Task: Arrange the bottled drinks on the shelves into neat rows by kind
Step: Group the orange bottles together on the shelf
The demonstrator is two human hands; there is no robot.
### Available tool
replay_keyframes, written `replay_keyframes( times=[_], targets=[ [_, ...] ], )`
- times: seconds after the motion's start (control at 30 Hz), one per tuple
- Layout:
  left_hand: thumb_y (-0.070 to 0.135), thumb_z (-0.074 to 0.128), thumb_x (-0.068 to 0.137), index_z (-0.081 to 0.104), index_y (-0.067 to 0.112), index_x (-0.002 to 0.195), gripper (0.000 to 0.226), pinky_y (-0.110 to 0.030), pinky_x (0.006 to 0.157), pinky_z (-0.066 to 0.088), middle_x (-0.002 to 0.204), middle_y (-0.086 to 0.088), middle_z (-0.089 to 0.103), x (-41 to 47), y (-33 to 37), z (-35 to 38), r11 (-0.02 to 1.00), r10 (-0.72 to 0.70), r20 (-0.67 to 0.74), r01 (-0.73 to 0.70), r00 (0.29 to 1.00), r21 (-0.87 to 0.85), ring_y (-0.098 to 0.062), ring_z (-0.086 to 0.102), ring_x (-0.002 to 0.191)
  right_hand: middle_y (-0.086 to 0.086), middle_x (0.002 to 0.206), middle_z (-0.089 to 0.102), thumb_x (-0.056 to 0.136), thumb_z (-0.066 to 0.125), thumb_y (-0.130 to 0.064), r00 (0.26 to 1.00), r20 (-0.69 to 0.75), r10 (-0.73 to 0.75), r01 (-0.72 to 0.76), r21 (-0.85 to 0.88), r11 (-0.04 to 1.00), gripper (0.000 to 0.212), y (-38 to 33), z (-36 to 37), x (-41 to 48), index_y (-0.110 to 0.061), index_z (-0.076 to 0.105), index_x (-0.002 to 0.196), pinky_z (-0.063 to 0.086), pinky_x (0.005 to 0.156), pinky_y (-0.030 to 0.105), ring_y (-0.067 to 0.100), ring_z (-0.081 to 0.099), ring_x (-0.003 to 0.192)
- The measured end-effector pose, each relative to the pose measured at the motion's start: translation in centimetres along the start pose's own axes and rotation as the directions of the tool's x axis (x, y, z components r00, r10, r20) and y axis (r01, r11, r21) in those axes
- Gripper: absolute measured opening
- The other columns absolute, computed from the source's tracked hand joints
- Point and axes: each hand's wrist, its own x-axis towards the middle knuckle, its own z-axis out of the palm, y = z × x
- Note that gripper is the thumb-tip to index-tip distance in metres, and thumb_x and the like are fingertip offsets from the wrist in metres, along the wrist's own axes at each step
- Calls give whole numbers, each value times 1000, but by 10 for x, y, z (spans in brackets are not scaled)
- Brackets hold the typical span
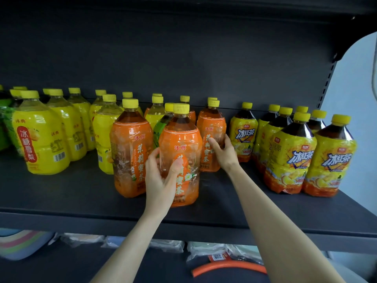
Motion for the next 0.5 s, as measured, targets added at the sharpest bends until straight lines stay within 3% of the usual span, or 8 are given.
replay_keyframes(
  times=[0.07,0.17,0.23,0.33,0.43,0.5],
  targets=[
    [87,48,62,38,34,129,86,-35,98,47,129,2,50,0,-1,0,1000,-1,-4,1,1000,13,-11,52,117,10,154,31,85,59,-56,999,-36,-12,12,-20,1000,92,-6,-3,-16,-15,13,153,35,111,48,28,34,140],
    [87,40,66,38,34,128,82,-37,100,46,130,0,48,0,-1,0,998,16,0,-16,1000,53,-13,50,118,-1,132,52,87,58,-52,984,-109,-137,151,130,980,71,-22,-10,-61,-15,35,144,45,101,33,18,49,125],
    [88,34,68,38,28,131,87,-34,99,45,130,-2,48,0,0,0,998,21,4,-21,1000,58,-15,50,118,-5,125,57,83,54,-56,981,-3,-194,188,268,945,67,-33,-13,-93,-19,43,138,47,98,27,11,55,118],
    [78,27,77,39,25,131,77,-37,100,45,128,-3,50,-1,1,3,999,7,14,-8,1000,53,-16,51,117,-6,128,56,77,54,-56,937,258,-235,127,374,919,76,-38,-4,-122,-24,34,143,50,85,14,-2,59,110],
    [74,24,82,42,23,132,74,-43,100,47,127,-2,54,-4,0,7,1000,-11,63,11,998,-4,-16,54,116,-2,128,58,79,61,-48,930,278,-241,112,409,906,75,-35,9,-130,-23,31,143,54,89,25,5,62,110],
    [72,18,84,45,24,131,73,-35,106,38,127,2,52,-7,2,10,997,21,70,-26,997,77,-13,47,121,-5,123,61,82,60,-41,945,215,-247,144,404,903,67,-35,7,-130,-22,33,141,54,90,29,7,63,109]
  ],
)
